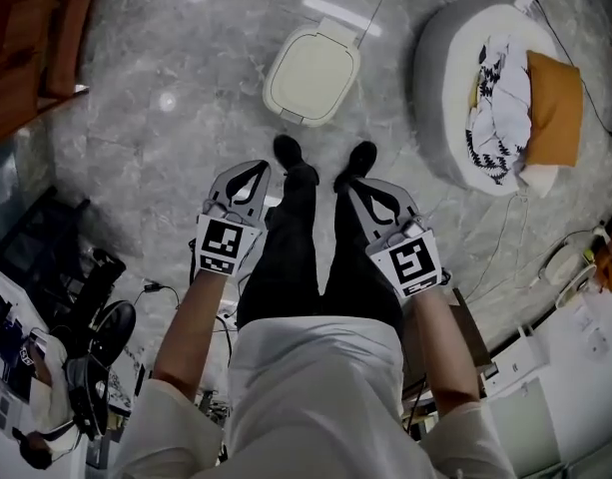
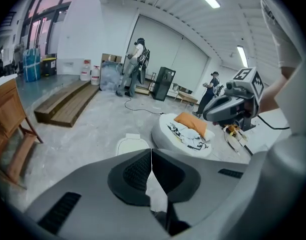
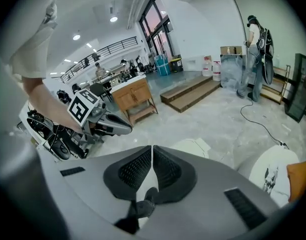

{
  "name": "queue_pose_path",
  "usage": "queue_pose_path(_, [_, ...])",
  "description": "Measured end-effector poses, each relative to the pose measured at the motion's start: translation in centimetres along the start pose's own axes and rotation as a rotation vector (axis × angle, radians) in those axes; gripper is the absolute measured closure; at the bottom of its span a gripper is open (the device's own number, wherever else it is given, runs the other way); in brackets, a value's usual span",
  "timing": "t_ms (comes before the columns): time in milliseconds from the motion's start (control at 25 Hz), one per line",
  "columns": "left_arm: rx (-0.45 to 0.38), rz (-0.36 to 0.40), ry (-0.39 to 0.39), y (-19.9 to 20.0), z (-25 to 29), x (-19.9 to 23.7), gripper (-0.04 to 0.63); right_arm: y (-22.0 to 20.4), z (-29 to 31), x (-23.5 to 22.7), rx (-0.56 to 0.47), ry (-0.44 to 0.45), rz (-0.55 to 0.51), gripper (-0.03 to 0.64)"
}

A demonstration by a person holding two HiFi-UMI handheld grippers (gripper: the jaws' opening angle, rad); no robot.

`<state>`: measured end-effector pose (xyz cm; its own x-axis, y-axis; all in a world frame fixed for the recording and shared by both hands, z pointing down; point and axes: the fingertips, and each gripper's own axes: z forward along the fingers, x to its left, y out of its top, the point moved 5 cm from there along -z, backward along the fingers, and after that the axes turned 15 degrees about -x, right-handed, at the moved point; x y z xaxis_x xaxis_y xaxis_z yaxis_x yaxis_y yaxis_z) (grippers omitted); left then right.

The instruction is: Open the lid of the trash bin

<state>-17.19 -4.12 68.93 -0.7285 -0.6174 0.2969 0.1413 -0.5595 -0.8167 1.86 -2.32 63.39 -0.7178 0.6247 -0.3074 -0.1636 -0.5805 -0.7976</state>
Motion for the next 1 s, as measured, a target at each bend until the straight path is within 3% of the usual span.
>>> queue_pose_path(320, [0.074, 0.011, -0.010, -5.1, 4.6, 0.3, 0.577, -4.0, 1.7, -1.1, 0.036, 0.020, 0.064, 0.584])
queue_pose_path(560, [0.120, 0.027, 0.033, -8.3, 7.2, 0.8, 0.577, -6.2, 3.0, -3.1, 0.040, 0.008, 0.072, 0.586])
queue_pose_path(1000, [0.235, 0.014, 0.041, -15.4, 11.7, 2.4, 0.577, -11.8, 6.0, -5.4, 0.093, 0.024, 0.102, 0.586])
